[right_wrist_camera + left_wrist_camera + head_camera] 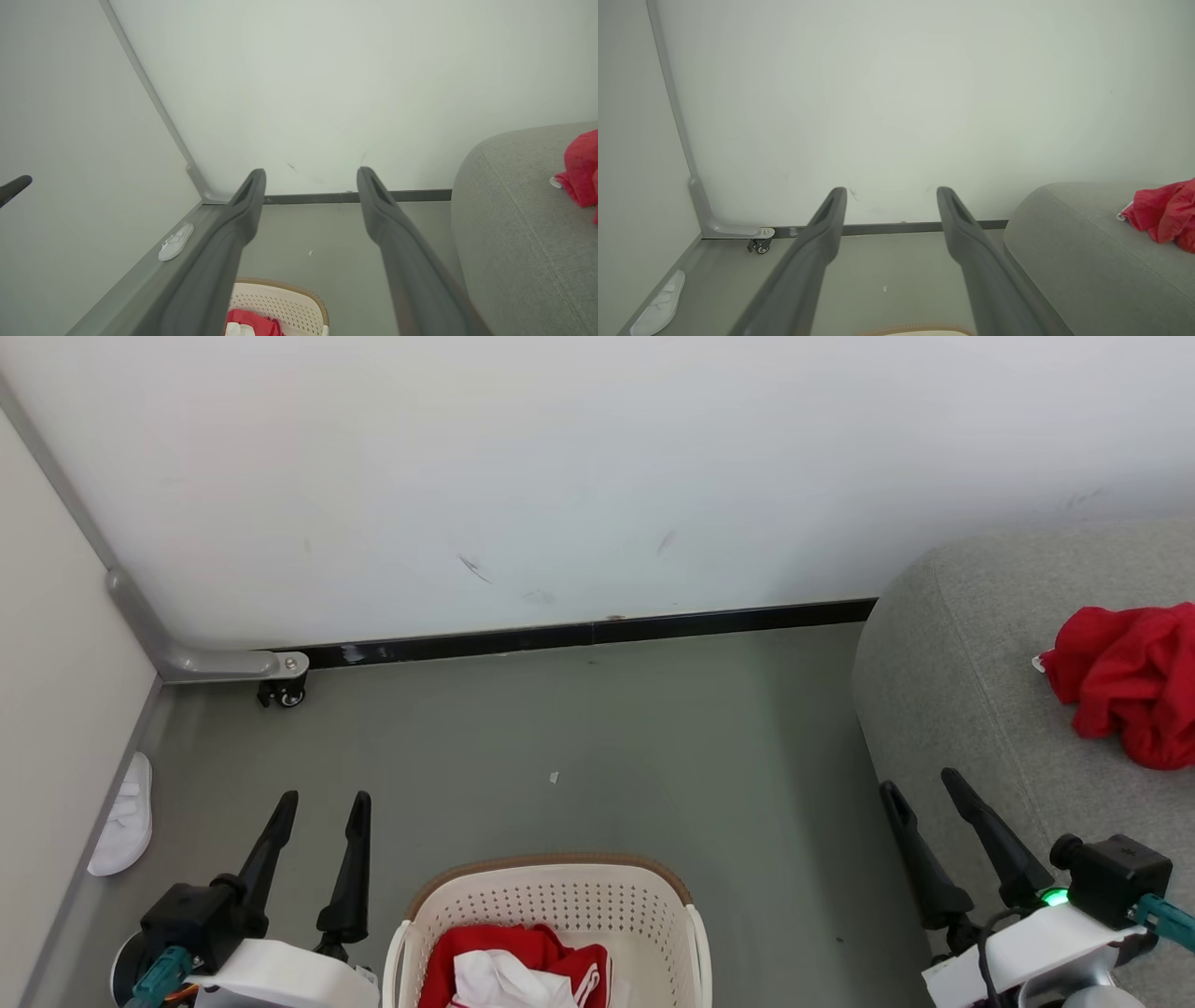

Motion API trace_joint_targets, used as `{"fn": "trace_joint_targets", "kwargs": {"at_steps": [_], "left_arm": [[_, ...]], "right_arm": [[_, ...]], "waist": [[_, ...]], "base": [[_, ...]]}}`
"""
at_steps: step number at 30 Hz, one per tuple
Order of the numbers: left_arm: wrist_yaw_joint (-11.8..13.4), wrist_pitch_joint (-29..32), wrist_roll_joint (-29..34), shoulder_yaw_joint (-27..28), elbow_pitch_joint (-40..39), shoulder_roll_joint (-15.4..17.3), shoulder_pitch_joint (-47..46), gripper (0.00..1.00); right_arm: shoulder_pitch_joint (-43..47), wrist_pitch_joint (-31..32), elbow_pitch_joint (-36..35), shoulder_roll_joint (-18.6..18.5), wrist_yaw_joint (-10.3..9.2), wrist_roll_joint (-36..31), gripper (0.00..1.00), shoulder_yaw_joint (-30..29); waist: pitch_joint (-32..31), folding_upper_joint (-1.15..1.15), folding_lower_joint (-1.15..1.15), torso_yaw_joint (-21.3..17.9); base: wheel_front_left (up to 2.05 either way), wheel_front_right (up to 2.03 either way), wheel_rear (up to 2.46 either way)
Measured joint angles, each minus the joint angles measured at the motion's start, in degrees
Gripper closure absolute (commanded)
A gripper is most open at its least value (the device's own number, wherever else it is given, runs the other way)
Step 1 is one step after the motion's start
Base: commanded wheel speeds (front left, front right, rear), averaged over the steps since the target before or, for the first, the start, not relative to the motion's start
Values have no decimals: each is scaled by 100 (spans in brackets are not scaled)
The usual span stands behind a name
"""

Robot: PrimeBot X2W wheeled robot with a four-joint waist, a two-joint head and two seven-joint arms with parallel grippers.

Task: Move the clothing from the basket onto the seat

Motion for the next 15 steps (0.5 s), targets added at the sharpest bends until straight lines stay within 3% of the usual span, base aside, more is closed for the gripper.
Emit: {"fn": "trace_joint_targets", "kwargs": {"at_steps": [15], "left_arm": [[-175, 0, 215, 193, 4, -174, 5, 0]], "right_arm": [[28, 0, -40, 22, 0, -10, 0, -48]], "waist": [[5, 0, 0, -8]], "base": [[0, 0, 0]]}}
